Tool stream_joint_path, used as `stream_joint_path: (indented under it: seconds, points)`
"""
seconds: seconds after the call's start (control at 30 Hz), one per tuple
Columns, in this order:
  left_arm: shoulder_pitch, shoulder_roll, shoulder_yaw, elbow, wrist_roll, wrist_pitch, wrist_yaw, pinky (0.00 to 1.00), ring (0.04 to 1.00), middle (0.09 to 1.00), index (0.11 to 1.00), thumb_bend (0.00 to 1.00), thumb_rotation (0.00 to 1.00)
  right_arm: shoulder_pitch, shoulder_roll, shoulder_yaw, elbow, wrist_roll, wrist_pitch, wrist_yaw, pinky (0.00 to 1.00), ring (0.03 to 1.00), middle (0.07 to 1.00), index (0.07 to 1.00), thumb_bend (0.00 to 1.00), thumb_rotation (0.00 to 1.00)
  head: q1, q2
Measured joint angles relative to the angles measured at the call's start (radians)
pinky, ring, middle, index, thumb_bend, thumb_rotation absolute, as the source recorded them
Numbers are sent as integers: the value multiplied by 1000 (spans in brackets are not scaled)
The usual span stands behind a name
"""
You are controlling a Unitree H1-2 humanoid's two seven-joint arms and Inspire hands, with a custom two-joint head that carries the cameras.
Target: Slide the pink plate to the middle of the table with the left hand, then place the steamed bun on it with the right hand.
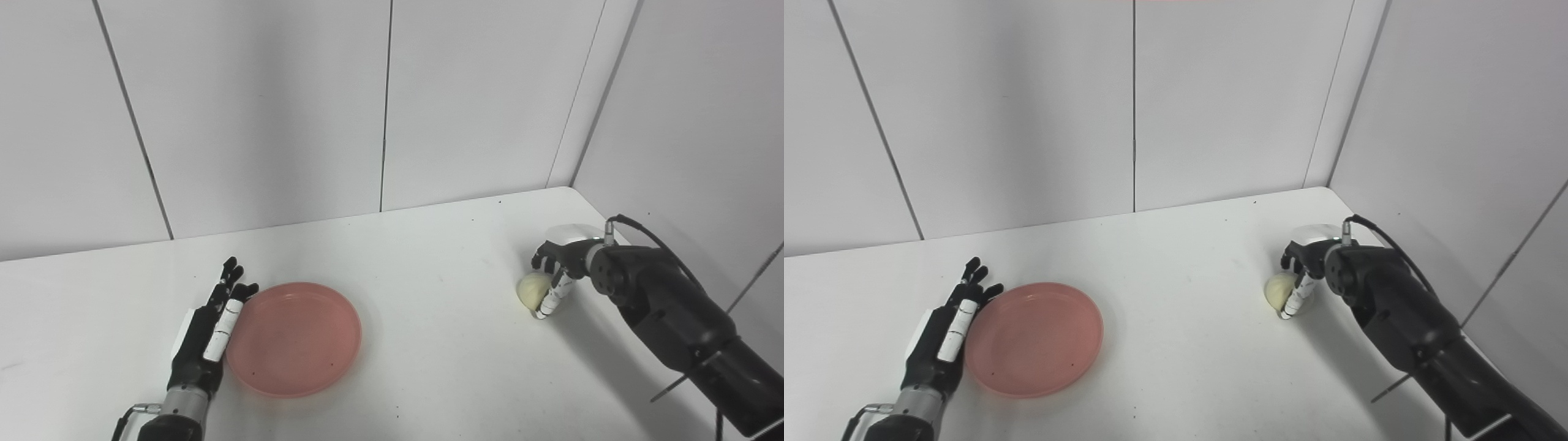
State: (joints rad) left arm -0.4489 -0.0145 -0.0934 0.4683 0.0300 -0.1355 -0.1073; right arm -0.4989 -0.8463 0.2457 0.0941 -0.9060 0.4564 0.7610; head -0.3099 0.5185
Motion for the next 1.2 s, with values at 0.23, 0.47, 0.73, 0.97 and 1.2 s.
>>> stream_joint_path:
  seconds: [0.23,0.47,0.73,0.97,1.2]
  points:
    - [-1,0,0,2,0,-1,0,872,876,993,1000,801,871,46,72,-59,4,-67,0,-161,374,416,504,694,651,34,2,0]
    - [0,0,-1,2,0,0,-1,857,873,995,1000,798,866,84,115,-118,4,-38,0,-276,267,347,479,519,541,2,3,2]
    - [2,1,-1,0,0,3,-1,831,860,995,1000,777,868,93,115,-125,20,17,0,-308,357,418,481,482,532,0,3,5]
    - [2,1,-1,0,0,3,-1,836,857,996,1000,774,868,93,108,-121,13,31,0,-299,350,412,483,485,529,0,3,5]
    - [2,0,-4,-2,0,5,-2,843,861,997,1000,772,870,92,88,-102,-10,36,0,-266,272,316,424,512,528,1,5,3]
